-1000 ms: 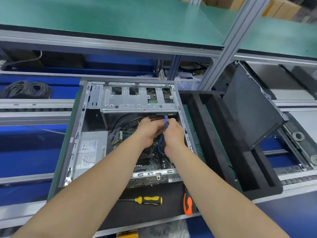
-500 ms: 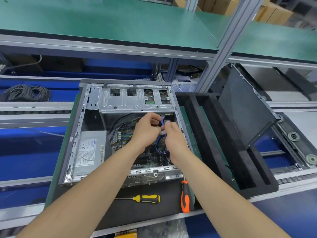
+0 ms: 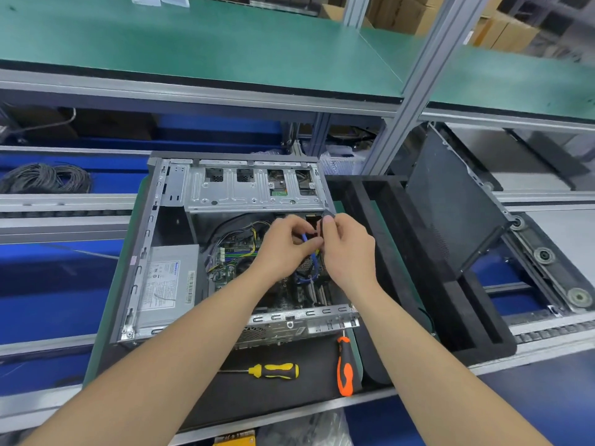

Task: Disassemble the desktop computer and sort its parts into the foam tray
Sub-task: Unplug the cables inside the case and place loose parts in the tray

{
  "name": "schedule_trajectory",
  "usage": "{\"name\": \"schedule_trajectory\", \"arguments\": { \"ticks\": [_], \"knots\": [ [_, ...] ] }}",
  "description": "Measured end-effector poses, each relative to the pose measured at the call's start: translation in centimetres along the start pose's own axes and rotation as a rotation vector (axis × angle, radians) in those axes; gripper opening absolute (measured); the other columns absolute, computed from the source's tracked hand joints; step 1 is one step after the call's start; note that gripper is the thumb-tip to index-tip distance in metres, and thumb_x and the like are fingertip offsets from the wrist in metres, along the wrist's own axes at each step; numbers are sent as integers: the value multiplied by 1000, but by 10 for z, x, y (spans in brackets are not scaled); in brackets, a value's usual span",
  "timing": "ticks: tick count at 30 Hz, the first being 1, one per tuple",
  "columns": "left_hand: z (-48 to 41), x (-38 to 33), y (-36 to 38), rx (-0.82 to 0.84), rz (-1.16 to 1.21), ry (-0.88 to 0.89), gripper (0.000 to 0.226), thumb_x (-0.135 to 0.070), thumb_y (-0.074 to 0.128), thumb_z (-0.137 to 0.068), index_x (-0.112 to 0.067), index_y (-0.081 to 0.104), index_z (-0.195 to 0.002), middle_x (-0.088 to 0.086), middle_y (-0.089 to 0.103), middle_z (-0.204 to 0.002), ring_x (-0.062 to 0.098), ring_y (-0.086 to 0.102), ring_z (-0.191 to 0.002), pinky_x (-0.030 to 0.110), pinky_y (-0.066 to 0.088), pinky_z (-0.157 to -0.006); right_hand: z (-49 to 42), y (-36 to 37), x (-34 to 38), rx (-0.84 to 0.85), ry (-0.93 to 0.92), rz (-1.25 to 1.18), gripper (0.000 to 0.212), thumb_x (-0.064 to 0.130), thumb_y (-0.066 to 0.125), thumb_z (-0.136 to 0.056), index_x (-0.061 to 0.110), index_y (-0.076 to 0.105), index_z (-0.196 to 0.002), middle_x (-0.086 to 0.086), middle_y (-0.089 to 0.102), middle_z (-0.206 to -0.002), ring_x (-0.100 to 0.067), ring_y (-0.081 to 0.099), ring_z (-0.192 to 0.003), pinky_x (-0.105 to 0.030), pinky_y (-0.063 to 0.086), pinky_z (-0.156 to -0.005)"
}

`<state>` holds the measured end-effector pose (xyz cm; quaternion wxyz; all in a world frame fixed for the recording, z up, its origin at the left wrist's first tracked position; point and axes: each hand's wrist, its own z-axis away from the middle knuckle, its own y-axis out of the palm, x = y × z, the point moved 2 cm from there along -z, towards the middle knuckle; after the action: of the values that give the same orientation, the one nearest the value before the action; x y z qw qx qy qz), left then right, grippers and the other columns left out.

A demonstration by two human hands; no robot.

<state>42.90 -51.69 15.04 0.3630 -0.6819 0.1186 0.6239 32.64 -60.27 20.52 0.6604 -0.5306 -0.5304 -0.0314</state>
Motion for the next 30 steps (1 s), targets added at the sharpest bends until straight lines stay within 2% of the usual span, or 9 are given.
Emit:
{"name": "schedule_trajectory", "arguments": {
  "ticks": [3,5,7,10,13,18,24,26,30],
  "knots": [
    [-9,6,0,-108,219,-260,33,-17,70,-94,-17,49,-119,5,61,-121,17,62,-103,29,50,-78,-3,-2,-1,-44,2,26,42,33,45,-107,6,61,-78,-2,62,-68,-17,57,-67,-19,35,-57],
    [-13,7,4,-112,329,-350,31,-15,64,-97,-14,47,-123,6,62,-123,20,61,-110,34,51,-87,-4,-1,0,-46,-7,44,38,31,48,-106,6,60,-80,-3,62,-65,-14,53,-59,-23,33,-53],
    [-13,5,3,-127,443,-391,24,-13,61,-99,-14,51,-120,9,67,-121,24,66,-111,41,54,-95,-5,2,3,-31,-14,24,14,25,53,-104,16,60,-96,1,66,-65,-13,58,-60,-29,43,-58],
    [-6,3,-1,-20,465,-337,21,-5,54,-98,-18,62,-113,10,72,-117,25,70,-107,35,54,-83,-6,7,9,-9,-20,-29,10,19,56,-103,20,57,-112,2,68,-70,-16,63,-66,-33,49,-64],
    [1,2,-4,108,371,-204,29,-3,60,-96,-20,69,-118,5,72,-120,23,65,-116,38,51,-99,-10,11,12,-1,-4,-88,9,19,59,-102,20,57,-111,4,70,-75,-11,64,-70,-29,50,-63],
    [-5,9,-4,-16,233,-108,23,-26,72,-96,-15,71,-116,2,72,-115,16,66,-108,46,53,-102,-16,10,4,84,-10,-78,17,13,58,-101,22,60,-116,13,68,-100,-2,65,-85,-12,46,-65],
    [-15,12,7,-165,384,-278,23,-34,85,-84,-19,80,-100,1,77,-98,24,71,-102,51,58,-94,-4,5,1,95,-42,35,39,2,52,-102,14,60,-138,0,67,-133,-13,64,-120,-17,47,-100],
    [-20,15,7,-159,442,-335,20,-35,89,-79,-22,82,-92,-3,79,-93,19,73,-97,48,60,-92,3,6,0,37,-47,49,31,5,55,-100,17,66,-127,5,71,-119,-8,67,-109,-25,53,-96],
    [-25,19,4,-151,501,-367,22,-34,94,-70,-19,81,-80,1,80,-85,23,77,-91,47,62,-88,9,19,-6,227,1,7,30,14,55,-100,40,68,-107,32,65,-78,15,63,-79,-1,44,-63]
  ]
}}
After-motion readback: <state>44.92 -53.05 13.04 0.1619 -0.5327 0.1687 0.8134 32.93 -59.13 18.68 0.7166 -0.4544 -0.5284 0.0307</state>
